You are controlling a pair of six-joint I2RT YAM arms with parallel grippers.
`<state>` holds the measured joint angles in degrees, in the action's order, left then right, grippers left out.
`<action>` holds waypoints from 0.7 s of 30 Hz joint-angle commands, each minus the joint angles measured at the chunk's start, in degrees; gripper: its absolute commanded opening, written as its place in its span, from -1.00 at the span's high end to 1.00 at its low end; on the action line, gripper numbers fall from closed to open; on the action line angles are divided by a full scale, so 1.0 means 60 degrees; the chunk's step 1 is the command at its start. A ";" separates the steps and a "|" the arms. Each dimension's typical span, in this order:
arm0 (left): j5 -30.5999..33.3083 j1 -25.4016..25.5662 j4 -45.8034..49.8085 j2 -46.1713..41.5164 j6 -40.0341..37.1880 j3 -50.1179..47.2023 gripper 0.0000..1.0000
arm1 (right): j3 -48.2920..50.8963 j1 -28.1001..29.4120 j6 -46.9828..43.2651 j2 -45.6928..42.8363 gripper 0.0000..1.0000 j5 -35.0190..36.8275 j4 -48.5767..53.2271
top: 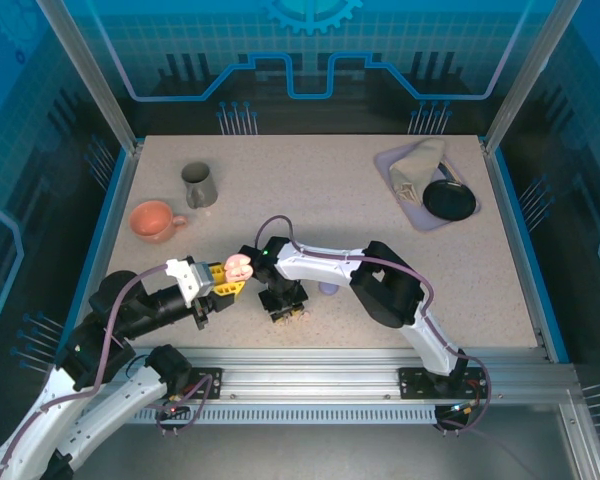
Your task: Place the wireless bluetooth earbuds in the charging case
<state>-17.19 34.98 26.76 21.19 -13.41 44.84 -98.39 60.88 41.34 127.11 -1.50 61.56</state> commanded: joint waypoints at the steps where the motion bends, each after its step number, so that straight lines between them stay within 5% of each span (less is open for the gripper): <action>1: -0.0065 -0.0062 -0.0081 -0.0146 0.0126 -0.0002 1.00 | -0.0200 0.0268 -0.0053 0.0246 0.37 -0.0059 0.0375; 21: -0.0050 -0.0072 -0.0087 -0.0141 0.0096 0.0020 1.00 | -0.0294 0.0046 -0.0094 0.0336 0.40 0.0205 0.0274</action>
<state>-17.19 34.98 26.76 21.19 -13.41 44.84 -99.11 61.34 40.91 127.66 -1.41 62.41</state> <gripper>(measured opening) 0.208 0.298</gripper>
